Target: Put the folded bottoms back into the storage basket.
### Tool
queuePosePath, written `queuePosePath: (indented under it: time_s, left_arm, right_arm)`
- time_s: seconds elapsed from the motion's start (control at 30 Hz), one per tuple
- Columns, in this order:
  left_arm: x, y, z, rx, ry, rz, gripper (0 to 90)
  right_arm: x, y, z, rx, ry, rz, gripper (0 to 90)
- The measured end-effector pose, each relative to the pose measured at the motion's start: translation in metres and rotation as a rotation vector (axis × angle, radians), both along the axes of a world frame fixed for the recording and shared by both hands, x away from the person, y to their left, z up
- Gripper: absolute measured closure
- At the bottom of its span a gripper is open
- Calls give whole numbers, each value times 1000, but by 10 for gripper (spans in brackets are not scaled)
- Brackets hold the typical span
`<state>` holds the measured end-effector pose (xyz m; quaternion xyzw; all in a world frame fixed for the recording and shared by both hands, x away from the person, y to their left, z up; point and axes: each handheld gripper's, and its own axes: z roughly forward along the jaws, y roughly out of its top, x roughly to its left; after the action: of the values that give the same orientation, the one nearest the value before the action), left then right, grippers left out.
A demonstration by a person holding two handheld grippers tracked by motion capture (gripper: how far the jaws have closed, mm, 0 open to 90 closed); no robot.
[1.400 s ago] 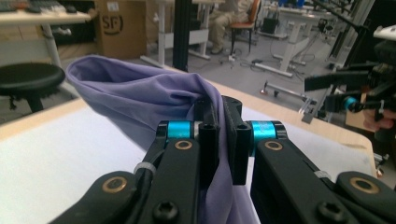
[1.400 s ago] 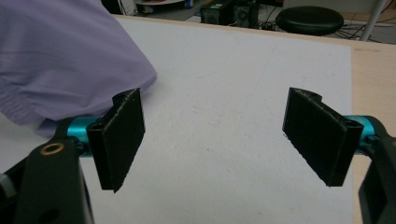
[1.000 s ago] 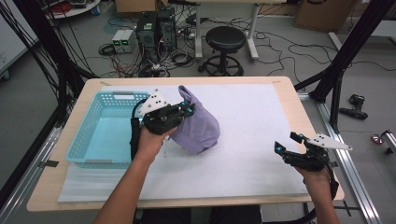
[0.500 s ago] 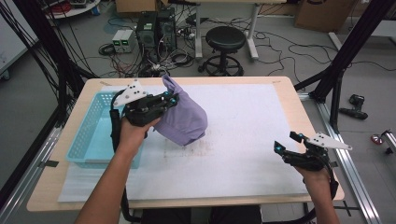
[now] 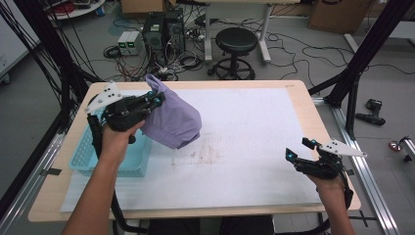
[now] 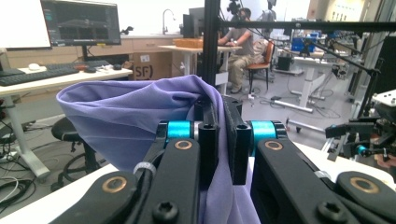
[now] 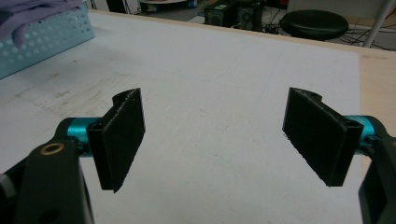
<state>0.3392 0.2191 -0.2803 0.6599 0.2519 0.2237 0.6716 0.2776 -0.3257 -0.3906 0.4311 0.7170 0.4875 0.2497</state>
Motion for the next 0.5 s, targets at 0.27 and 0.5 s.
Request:
queuePosePath:
  time_s: [0.27,0.5]
  left_arm:
    - [0,26,8,-13,-7,24,856]
    - [-1,50,19,3,-13,54,856]
  right_arm:
    - [1,4,1,-7,-2,10,209]
    - [1,4,2,-8,-7,10,209]
